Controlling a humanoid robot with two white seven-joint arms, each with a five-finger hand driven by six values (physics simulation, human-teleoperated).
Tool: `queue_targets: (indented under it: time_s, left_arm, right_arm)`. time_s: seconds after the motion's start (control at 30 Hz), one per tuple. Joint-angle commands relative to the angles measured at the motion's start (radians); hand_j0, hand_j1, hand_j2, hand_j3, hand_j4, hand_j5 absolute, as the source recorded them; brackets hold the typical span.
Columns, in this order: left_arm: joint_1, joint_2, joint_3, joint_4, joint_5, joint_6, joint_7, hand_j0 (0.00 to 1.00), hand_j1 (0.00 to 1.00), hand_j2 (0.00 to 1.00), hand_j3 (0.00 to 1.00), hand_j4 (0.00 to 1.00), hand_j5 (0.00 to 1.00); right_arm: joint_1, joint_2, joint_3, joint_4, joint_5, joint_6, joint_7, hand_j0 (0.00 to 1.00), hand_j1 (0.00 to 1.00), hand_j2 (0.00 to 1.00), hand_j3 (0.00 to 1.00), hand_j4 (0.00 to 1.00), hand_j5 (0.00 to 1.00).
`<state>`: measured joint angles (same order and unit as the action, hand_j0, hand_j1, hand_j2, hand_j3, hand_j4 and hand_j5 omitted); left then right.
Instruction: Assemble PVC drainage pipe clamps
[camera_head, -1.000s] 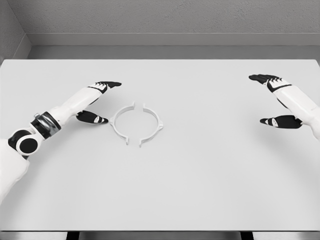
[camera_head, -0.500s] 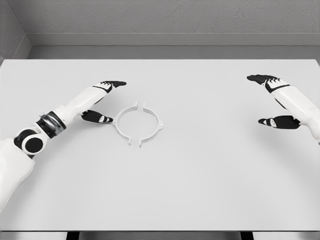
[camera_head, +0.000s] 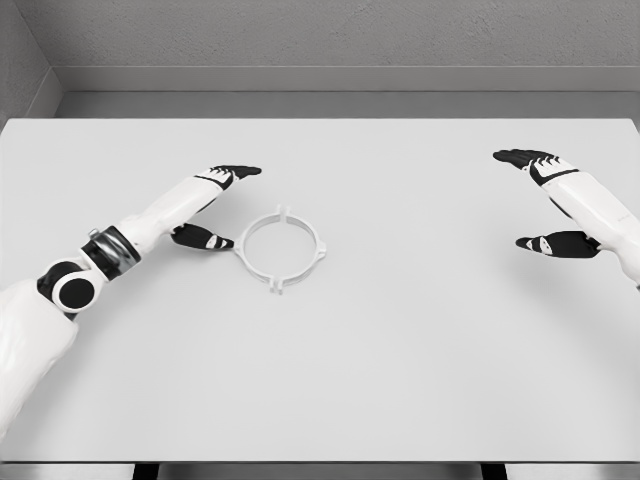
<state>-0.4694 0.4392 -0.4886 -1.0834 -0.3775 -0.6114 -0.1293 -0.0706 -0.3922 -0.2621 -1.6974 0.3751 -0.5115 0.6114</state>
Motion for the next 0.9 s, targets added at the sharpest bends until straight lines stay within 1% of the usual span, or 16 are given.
queue_targets:
  time_s: [0.0,0.17,0.67,0.8,0.87]
  left_arm:
    - [0.0,0.0,0.001,-0.001,0.006,0.001,0.0,1.0,1.0,1.0,1.0,1.0,1.0]
    - [0.003,-0.016,0.002,-0.001,0.006,0.001,0.0,1.0,1.0,1.0,1.0,1.0,1.0]
    - [0.008,-0.025,0.002,-0.012,0.006,0.001,0.0,1.0,1.0,1.0,1.0,1.0,1.0]
    - [-0.002,-0.013,0.012,-0.007,0.009,0.001,0.0,1.0,1.0,1.0,1.0,1.0,1.0]
    - [-0.008,0.012,0.016,-0.003,0.011,0.001,0.0,1.0,1.0,1.0,1.0,1.0,1.0]
  right_arm:
    - [0.0,-0.001,0.0,-0.001,-0.007,0.002,0.0,1.0,1.0,1.0,1.0,1.0,1.0]
    - [0.0,-0.001,0.0,-0.001,-0.008,0.002,0.0,1.0,1.0,1.0,1.0,1.0,1.0]
    - [0.002,-0.001,0.0,-0.002,-0.008,0.002,0.0,1.0,1.0,1.0,1.0,1.0,1.0]
    - [0.002,-0.001,0.001,-0.002,-0.008,0.002,0.0,1.0,1.0,1.0,1.0,1.0,1.0]
    - [0.002,-0.001,0.001,-0.002,-0.008,0.002,0.0,1.0,1.0,1.0,1.0,1.0,1.0]
